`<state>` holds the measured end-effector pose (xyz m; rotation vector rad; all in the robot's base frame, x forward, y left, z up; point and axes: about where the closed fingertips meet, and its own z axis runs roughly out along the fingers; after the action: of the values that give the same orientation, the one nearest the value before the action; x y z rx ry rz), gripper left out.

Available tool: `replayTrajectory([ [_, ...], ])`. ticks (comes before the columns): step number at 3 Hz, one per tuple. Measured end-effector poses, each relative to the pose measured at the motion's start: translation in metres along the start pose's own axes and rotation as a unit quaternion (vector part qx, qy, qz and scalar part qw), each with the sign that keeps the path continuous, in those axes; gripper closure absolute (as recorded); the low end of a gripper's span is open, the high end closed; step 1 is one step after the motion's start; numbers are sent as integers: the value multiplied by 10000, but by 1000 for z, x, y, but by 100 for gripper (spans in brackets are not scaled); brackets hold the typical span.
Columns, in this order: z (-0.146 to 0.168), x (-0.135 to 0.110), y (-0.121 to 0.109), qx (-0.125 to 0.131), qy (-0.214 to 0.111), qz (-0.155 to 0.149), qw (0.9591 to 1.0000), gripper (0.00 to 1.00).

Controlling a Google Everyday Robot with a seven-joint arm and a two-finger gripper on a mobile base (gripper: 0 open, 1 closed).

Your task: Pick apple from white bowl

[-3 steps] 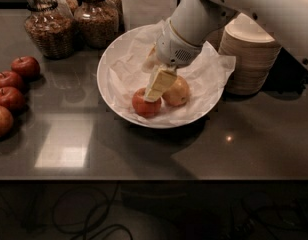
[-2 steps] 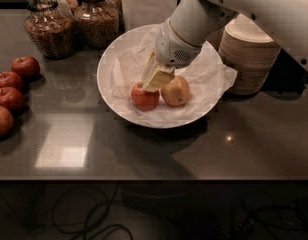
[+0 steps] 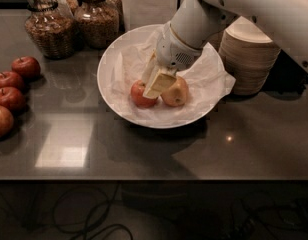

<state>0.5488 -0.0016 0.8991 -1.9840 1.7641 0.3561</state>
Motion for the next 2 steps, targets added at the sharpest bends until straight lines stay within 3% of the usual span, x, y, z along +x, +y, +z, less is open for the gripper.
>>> replayTrajectory([
  [2,0,0,0,-1,1,3,10000,3],
])
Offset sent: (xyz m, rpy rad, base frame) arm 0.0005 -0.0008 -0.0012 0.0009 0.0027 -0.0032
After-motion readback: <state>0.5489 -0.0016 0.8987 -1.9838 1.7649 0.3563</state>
